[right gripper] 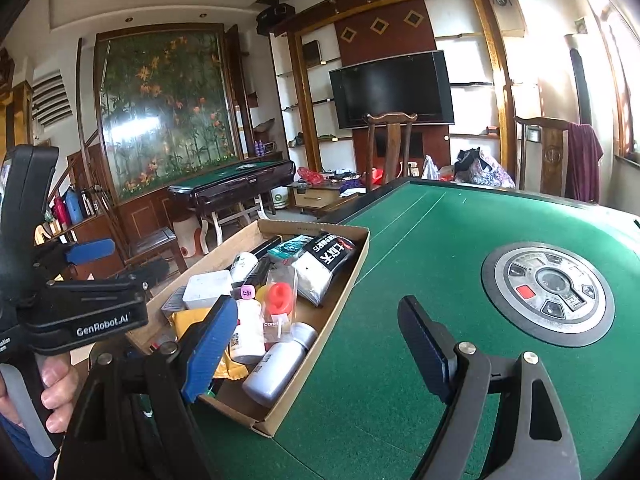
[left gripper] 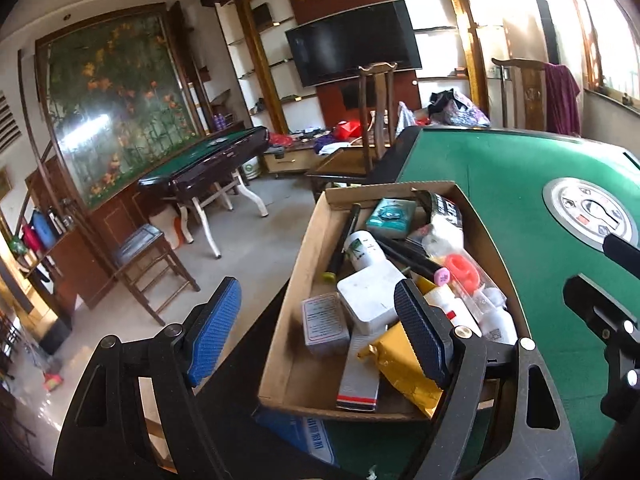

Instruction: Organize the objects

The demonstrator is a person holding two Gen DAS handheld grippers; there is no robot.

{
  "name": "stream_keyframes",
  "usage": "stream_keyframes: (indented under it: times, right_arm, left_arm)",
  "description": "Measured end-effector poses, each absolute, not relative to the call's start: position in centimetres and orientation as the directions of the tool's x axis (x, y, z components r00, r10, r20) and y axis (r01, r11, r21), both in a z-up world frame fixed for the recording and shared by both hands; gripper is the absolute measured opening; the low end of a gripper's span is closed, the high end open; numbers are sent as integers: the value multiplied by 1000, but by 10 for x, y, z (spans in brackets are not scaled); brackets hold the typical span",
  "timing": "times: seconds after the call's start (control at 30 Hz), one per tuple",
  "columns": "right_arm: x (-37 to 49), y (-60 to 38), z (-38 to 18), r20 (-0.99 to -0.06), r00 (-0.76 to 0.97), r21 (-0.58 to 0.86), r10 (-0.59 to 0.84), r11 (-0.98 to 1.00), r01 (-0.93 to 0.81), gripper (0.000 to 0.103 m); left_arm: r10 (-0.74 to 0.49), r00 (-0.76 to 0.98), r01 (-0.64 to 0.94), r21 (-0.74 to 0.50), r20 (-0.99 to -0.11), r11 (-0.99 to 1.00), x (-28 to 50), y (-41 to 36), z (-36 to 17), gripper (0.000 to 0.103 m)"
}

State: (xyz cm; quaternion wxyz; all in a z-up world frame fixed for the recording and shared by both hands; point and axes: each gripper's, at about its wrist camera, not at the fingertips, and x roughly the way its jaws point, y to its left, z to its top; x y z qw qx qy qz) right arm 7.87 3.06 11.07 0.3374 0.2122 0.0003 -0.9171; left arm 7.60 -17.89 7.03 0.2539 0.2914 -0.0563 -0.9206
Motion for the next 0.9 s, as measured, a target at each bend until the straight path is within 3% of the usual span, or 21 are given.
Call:
stream_keyframes:
  times: [0.9]
  right_arm:
    - [80, 26, 112, -393, -674, 127, -626, -763, 634, 83]
  left_arm:
    - [-498, -705, 446, 231, -505, -865, 86, -186, 69, 80]
